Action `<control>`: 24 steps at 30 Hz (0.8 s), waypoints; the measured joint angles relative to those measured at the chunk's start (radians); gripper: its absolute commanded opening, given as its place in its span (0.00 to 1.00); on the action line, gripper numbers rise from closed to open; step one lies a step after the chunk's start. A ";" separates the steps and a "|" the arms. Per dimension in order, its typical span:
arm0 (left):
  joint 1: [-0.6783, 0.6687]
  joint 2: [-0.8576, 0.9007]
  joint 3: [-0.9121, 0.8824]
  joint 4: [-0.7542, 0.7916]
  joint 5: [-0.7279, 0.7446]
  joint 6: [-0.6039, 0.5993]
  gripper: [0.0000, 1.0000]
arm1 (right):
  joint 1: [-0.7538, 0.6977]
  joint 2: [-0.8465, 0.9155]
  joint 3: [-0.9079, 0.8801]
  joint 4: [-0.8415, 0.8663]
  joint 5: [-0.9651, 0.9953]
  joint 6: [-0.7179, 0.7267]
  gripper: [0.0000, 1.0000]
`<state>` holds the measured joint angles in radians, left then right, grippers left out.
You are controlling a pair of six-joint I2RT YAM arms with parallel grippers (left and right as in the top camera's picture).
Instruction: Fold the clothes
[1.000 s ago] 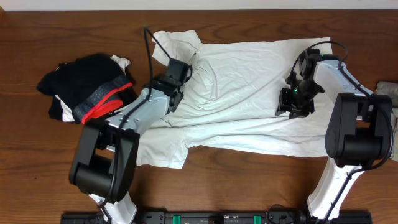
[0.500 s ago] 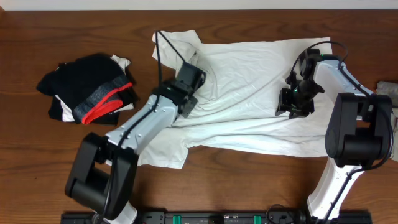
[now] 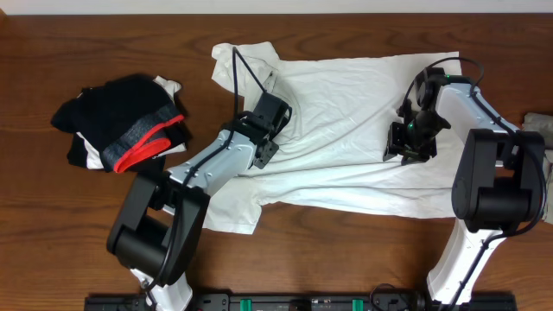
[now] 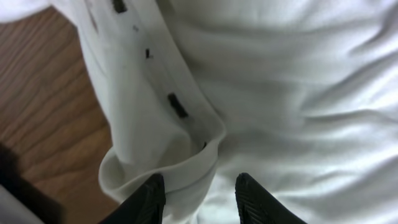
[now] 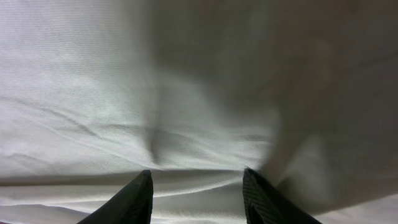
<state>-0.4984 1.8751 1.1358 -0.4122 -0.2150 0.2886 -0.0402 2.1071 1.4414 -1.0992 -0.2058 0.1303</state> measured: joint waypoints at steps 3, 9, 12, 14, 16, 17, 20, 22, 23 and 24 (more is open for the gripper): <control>0.000 0.011 0.000 0.013 -0.002 0.010 0.24 | 0.000 0.000 0.000 -0.002 0.001 0.000 0.45; 0.010 0.016 0.000 0.061 -0.091 0.027 0.06 | 0.000 0.000 -0.001 -0.008 0.004 0.000 0.46; 0.026 0.016 0.000 0.061 -0.133 0.026 0.06 | 0.000 0.000 -0.002 -0.012 0.006 0.000 0.45; 0.040 0.016 0.000 0.061 -0.168 0.026 0.06 | 0.000 0.000 -0.002 -0.014 0.009 0.000 0.45; 0.055 0.016 0.000 0.057 -0.195 0.026 0.06 | 0.000 0.000 -0.002 -0.014 0.009 0.000 0.46; 0.062 0.014 0.000 0.055 -0.202 0.026 0.06 | 0.000 0.000 -0.002 -0.014 0.009 0.000 0.45; 0.073 0.005 0.000 0.039 -0.180 0.026 0.17 | 0.000 0.000 -0.002 -0.014 0.009 0.000 0.45; 0.066 -0.012 0.000 0.010 -0.134 0.026 0.25 | 0.000 0.000 -0.002 -0.014 0.010 0.000 0.46; 0.060 -0.021 0.000 -0.001 -0.118 0.024 0.29 | 0.000 0.000 -0.002 -0.014 0.009 0.000 0.46; 0.050 -0.030 0.002 -0.013 -0.100 0.023 0.33 | 0.000 0.000 -0.002 -0.014 0.009 0.000 0.46</control>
<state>-0.4480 1.8454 1.1374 -0.4255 -0.3149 0.3111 -0.0406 2.1067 1.4395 -1.1133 -0.1967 0.1303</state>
